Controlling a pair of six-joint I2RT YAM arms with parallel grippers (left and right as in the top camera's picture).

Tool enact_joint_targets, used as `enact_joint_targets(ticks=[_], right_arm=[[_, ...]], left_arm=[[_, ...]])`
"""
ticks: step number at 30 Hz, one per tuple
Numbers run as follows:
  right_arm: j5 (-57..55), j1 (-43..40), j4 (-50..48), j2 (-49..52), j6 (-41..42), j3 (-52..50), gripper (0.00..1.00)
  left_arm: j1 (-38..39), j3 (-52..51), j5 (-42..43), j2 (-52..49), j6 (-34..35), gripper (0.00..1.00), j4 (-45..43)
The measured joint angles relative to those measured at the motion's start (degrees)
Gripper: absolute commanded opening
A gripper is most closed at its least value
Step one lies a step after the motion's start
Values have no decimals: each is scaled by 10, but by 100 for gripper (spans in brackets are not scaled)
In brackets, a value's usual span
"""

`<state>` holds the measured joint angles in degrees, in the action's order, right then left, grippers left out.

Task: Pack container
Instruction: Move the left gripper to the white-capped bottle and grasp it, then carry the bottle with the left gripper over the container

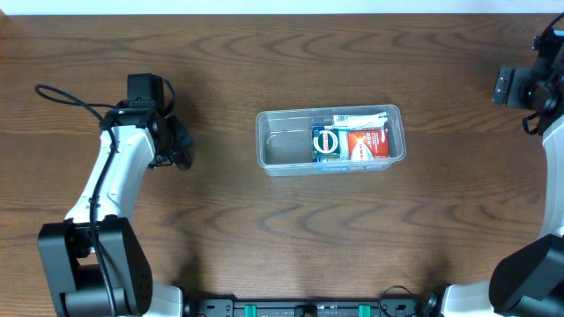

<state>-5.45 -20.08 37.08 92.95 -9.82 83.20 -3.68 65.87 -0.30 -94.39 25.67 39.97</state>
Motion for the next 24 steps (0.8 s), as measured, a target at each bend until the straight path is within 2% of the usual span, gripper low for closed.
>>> enact_joint_targets(ticks=[8, 14, 17, 24], right_arm=[[0, 0, 0, 0, 0, 0, 99], [0, 0, 0, 0, 0, 0, 99], [0, 0, 0, 0, 0, 0, 99], [0, 0, 0, 0, 0, 0, 99]], left_arm=[[0, -5, 1, 0, 0, 34, -29], [0, -5, 1, -2, -2, 32, -40], [0, -5, 1, -5, 0, 27, -43], [0, 2, -1, -11, -15, 27, -41]])
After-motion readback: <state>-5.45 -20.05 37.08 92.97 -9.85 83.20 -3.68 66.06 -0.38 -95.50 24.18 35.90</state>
